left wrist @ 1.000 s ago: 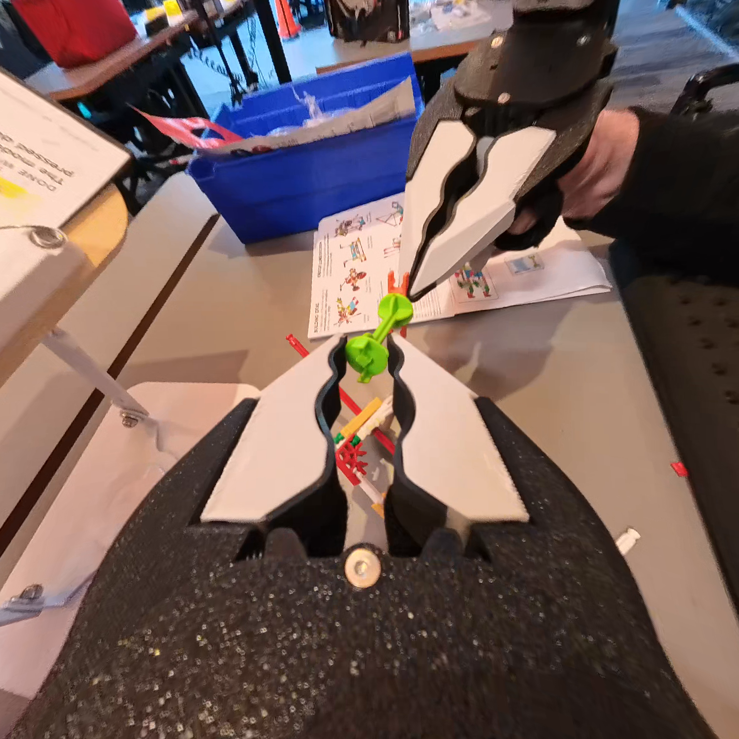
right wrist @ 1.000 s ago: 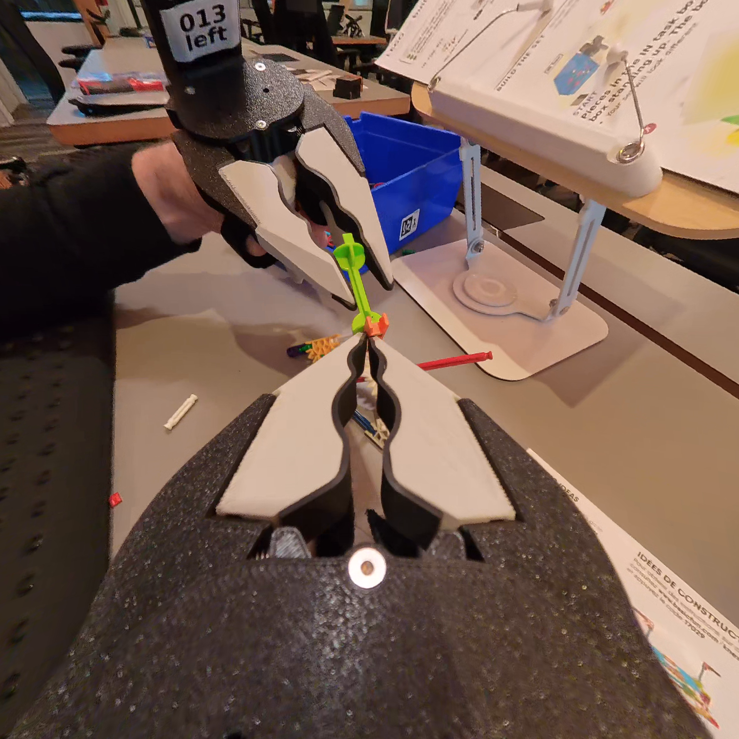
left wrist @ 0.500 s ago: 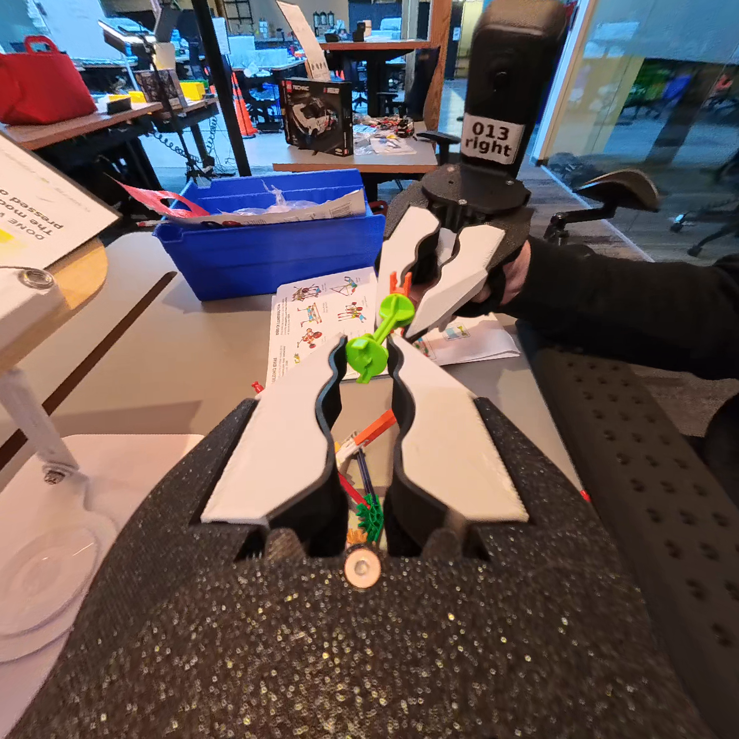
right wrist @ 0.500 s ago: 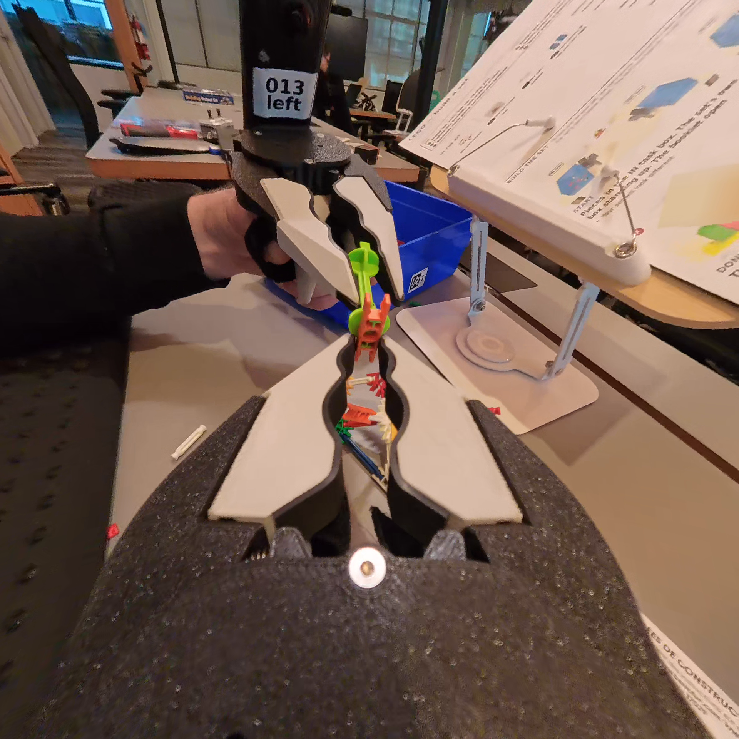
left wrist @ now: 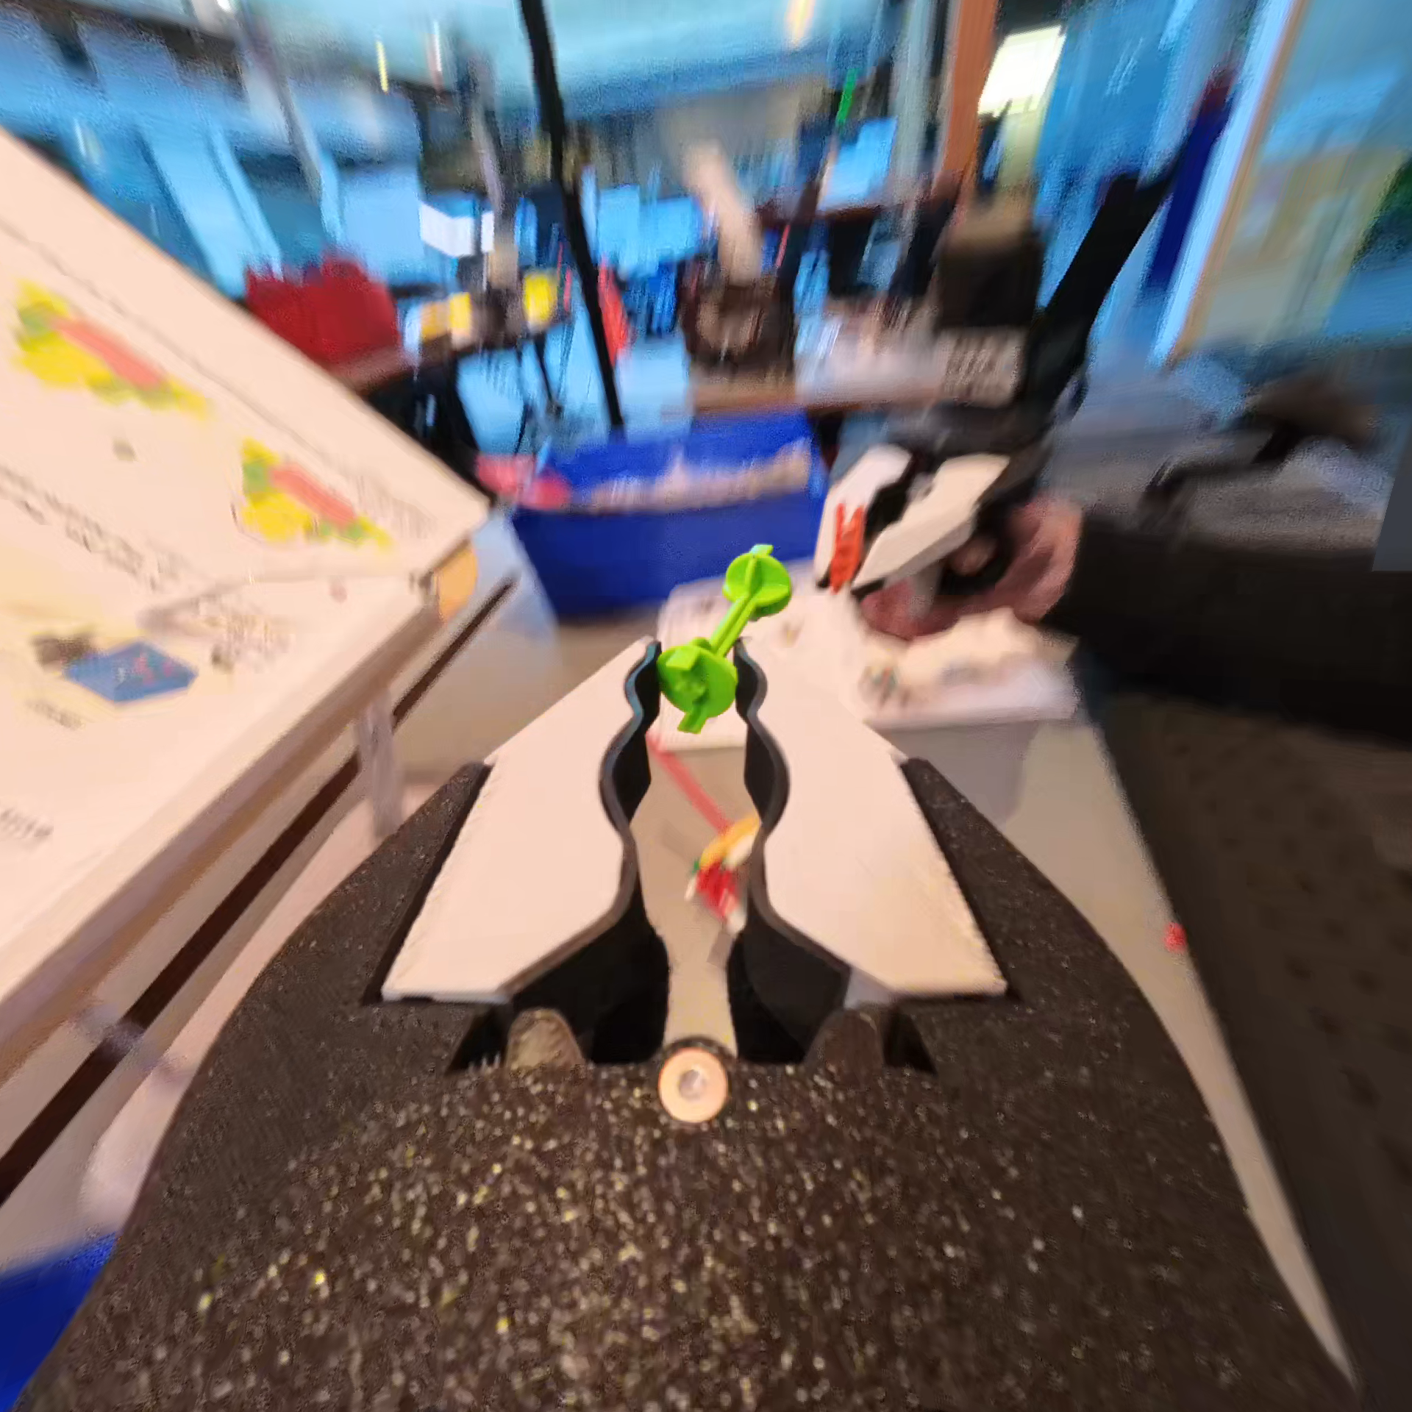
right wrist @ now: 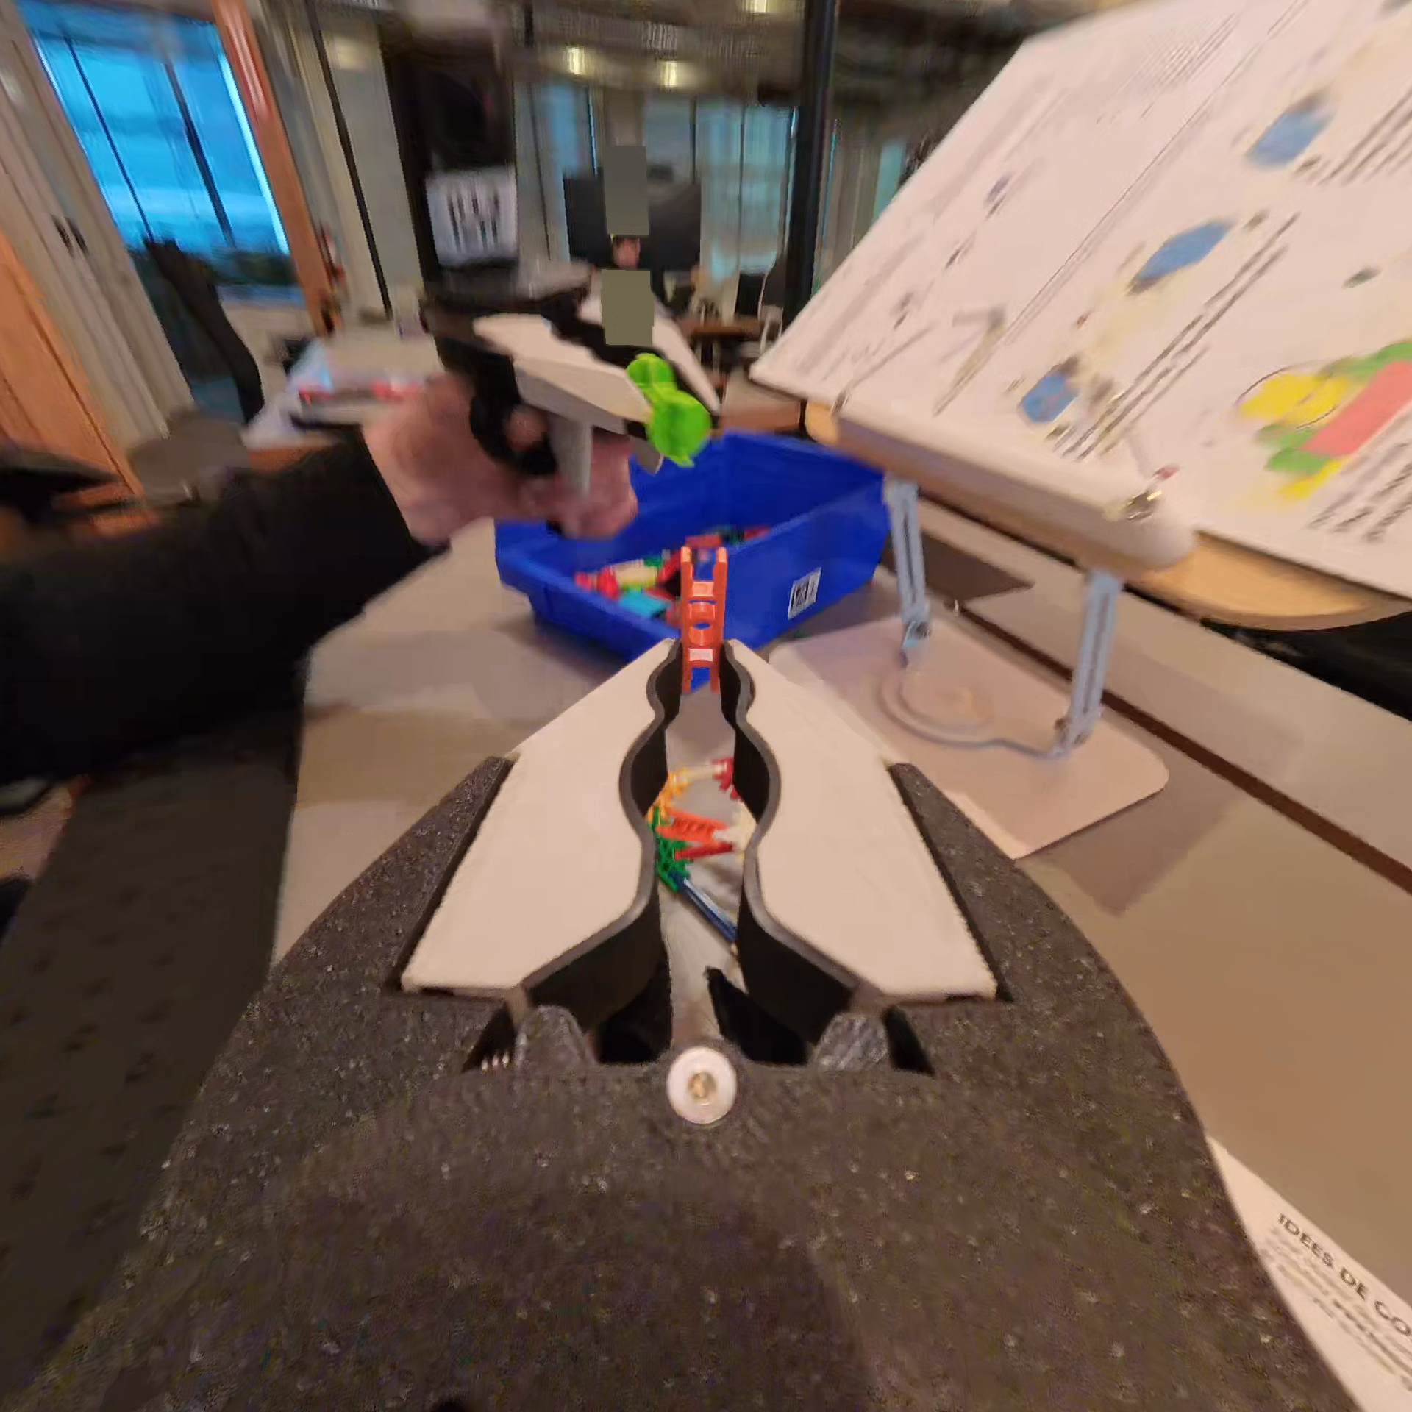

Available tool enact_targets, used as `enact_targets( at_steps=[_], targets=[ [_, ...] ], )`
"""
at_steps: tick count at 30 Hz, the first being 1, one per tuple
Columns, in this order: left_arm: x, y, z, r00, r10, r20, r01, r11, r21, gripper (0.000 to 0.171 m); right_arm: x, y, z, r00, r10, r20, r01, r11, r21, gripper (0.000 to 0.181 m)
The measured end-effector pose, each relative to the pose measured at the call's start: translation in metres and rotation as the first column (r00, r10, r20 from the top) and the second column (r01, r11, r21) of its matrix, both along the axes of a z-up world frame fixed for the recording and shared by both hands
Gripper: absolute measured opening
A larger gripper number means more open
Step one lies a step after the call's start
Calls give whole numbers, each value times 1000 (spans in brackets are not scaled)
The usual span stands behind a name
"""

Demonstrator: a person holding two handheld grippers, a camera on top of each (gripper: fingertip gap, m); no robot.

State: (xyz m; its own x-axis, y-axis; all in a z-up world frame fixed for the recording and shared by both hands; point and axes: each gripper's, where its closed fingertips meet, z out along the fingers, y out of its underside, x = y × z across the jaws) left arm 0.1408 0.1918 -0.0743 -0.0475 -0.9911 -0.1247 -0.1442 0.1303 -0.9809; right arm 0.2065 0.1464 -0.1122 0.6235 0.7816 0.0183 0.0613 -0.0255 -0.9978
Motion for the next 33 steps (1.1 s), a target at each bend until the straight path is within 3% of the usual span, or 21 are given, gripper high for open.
enact_targets(
  at_steps=[1,4,6,7,9,10,13,14,16,18,20,22,24,27,30,33],
  targets=[
    [0,9,-17,990,74,-122,-66,995,68,17,-7,2,-10,998,3,56,-2,1000,-17,7],
    [-31,45,-33,904,322,-281,-268,939,215,17,-12,5,-29,990,8,138,-1,999,-51,7],
    [-62,65,-43,838,415,-355,-368,909,193,17,-12,4,-31,989,13,144,-5,999,-53,7],
    [-79,79,-47,794,480,-373,-431,877,211,17,-12,4,-30,990,13,142,-6,999,-50,7],
    [-114,113,-44,673,650,-352,-597,759,260,21,-15,3,-29,989,23,143,-16,999,-47,7],
    [-125,120,-45,633,683,-365,-635,727,260,41,-16,3,-30,988,26,152,-19,999,-49,7],
    [-125,120,-35,629,707,-324,-645,707,291,57,-21,3,-35,984,31,178,-22,998,-56,7],
    [-115,113,-31,656,689,-307,-609,724,323,61,-23,3,-36,983,31,181,-21,998,-57,7],
    [-80,84,-25,769,572,-284,-481,811,331,60,-27,3,-36,984,42,175,-31,997,-64,7],
    [-38,44,-25,876,396,-274,-317,903,291,54,-29,3,-39,978,37,205,-27,998,-54,7],
    [0,0,-33,936,190,-296,-121,964,237,50,-31,4,-42,972,31,233,-20,998,-51,7],
    [24,-33,-45,945,46,-324,34,971,237,41,-36,1,-44,968,51,245,-40,998,-51,7],
    [35,-46,-59,929,-17,-371,101,973,209,35,-38,0,-43,968,61,242,-51,998,-47,7],
    [40,-54,-67,922,-89,-377,164,971,171,10,-37,0,-41,971,64,229,-56,998,-42,8],
    [42,-60,-58,941,-140,-309,188,973,131,8,-37,-3,-32,978,84,190,-79,996,-34,7],
    [38,-55,-53,941,-114,-317,172,972,159,8,-37,1,-27,984,56,168,-54,998,-19,8]
  ],
)
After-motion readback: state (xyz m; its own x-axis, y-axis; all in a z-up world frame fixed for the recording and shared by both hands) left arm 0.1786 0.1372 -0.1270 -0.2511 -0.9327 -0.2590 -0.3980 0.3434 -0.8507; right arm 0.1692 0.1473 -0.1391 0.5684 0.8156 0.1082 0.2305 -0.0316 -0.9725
